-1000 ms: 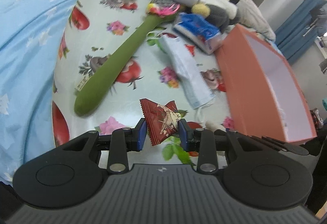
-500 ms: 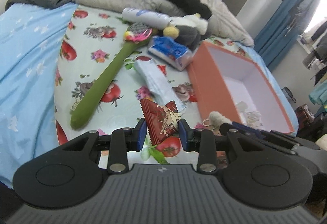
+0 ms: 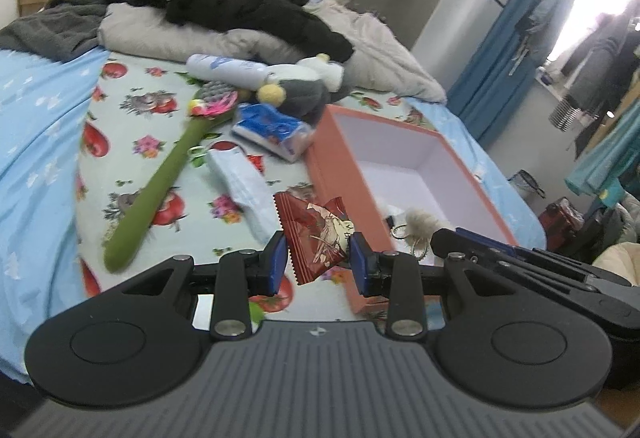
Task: Organize soft objects
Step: 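Carry the red packet and white ring with both tools over the orange box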
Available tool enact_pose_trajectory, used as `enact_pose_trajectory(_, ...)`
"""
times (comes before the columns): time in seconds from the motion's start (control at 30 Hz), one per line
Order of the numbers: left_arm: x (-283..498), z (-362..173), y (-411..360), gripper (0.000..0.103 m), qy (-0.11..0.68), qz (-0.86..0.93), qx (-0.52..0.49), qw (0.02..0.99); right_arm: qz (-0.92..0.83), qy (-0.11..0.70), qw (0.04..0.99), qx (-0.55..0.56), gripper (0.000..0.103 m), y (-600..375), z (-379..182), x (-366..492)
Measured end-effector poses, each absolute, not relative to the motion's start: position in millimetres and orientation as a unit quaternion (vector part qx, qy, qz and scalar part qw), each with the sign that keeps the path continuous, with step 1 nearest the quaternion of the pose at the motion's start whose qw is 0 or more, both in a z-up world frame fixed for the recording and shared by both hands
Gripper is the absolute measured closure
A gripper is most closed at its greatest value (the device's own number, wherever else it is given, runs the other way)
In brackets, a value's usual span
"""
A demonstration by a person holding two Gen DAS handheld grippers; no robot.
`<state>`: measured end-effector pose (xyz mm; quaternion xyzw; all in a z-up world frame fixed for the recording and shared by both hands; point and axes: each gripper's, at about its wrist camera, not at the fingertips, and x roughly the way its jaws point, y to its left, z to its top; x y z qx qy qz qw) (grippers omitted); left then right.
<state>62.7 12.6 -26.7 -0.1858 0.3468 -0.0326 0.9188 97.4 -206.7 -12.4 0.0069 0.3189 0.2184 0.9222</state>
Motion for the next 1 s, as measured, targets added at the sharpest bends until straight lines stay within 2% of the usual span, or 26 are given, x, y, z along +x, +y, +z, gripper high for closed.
enact_pose_trajectory(0.53,107.5,-24.0,-65.9,0.064,0.364,-0.127,-0.160,0.909,0.127,0.332,0.934,0.038,0.087,-283.6,-11.3,113.7)
enact_pose_trajectory(1.0,236.8,-58.9,-112.4,0.064,0.413,-0.151,-0.147,0.886,0.103,0.380,0.918,0.046,0.087,-313.4,-48.6,217.6)
